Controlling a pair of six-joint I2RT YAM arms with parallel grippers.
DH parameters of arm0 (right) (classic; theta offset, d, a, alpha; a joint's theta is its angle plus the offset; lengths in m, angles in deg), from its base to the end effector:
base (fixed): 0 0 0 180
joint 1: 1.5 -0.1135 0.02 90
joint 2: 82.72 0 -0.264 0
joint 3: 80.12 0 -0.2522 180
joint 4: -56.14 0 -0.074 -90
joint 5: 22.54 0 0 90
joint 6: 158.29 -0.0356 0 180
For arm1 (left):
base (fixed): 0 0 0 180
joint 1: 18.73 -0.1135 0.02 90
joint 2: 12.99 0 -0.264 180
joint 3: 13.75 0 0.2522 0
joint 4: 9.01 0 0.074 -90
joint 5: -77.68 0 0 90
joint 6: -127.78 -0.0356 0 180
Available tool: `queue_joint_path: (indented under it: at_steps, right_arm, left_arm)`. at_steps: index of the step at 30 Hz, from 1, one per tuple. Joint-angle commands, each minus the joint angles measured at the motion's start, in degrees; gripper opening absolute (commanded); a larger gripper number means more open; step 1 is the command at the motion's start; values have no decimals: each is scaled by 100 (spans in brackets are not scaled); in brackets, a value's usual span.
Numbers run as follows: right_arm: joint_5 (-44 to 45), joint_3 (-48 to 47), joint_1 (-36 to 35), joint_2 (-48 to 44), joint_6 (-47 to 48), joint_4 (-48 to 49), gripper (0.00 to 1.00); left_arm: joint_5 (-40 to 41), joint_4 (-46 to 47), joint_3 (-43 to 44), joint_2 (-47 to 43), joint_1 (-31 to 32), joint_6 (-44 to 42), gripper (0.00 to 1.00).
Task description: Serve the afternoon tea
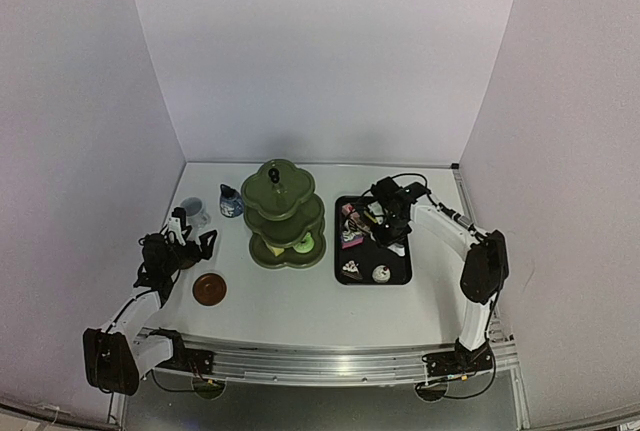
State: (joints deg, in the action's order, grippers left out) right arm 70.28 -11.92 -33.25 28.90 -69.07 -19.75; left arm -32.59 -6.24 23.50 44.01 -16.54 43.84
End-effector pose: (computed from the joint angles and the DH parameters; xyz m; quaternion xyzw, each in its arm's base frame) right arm 0.3381 0.2072 0.2536 -0.2619 0.9567 0.0114 0.1262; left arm 0.2157 -0.0206 0.2183 0.0779 0.7943 -0.1832 0.5740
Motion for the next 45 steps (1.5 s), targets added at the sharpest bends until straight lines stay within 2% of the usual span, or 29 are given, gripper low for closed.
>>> queue_joint_path:
  at_steps: [1,3,10,16,21,27,33,45]
  right_arm:
    - [-48,-271,15,-311,18,-81,3]
    - [59,-272,10,-513,-23,-124,0]
    - [597,-498,10,-1247,-273,-163,0]
    - [962,-1340,14,-844,-293,-42,0]
    - [463,-2337,-15,-202,-34,464,0]
    - [167,-2951,-240,265,320,746,0]
    - [-274,-2971,-471,478,198,770,0]
    - [-890,-2661,-795,634,-212,979,0]
  left_arm:
    - [67,110,-13,-72,-35,47,100]
    - [64,115,10,-67,-35,106,100]
    - [32,224,66,64,-44,330,100]
    - [-149,332,-5,162,-44,475,100]
    - [-191,309,-78,82,-44,422,100]
    - [-215,294,-185,-38,-44,379,100]
    - [-687,398,-209,-18,-38,151,100]
    - [-811,465,-232,-25,-4,105,100]
